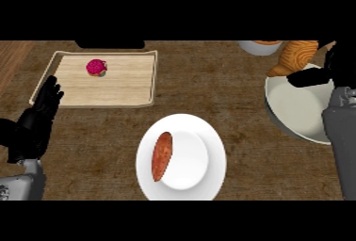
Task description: Pick the croissant from the plate and place it in the bowl
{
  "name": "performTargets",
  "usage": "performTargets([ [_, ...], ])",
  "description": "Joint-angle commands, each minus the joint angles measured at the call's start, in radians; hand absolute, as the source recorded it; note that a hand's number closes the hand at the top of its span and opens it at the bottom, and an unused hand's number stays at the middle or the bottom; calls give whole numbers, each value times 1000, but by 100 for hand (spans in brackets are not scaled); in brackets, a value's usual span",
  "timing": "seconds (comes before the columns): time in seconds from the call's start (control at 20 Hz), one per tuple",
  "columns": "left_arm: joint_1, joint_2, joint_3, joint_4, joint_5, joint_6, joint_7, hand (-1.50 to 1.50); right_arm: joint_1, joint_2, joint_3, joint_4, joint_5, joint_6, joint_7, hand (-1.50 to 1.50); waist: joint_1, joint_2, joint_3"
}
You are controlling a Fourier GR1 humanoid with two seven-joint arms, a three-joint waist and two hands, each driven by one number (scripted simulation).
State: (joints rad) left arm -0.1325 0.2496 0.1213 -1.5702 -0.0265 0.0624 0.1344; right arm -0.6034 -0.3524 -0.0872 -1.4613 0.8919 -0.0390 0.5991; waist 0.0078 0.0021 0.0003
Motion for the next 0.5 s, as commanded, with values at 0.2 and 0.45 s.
performTargets([
  [0.2,-59,32,50,36,38,-46,23,0,-43,-53,-114,351,-54,-157,-281,150,1,1,0],
  [0.45,-4,16,32,44,16,-44,-51,0,-54,-109,-160,551,-64,-1,-167,150,12,7,0],
])
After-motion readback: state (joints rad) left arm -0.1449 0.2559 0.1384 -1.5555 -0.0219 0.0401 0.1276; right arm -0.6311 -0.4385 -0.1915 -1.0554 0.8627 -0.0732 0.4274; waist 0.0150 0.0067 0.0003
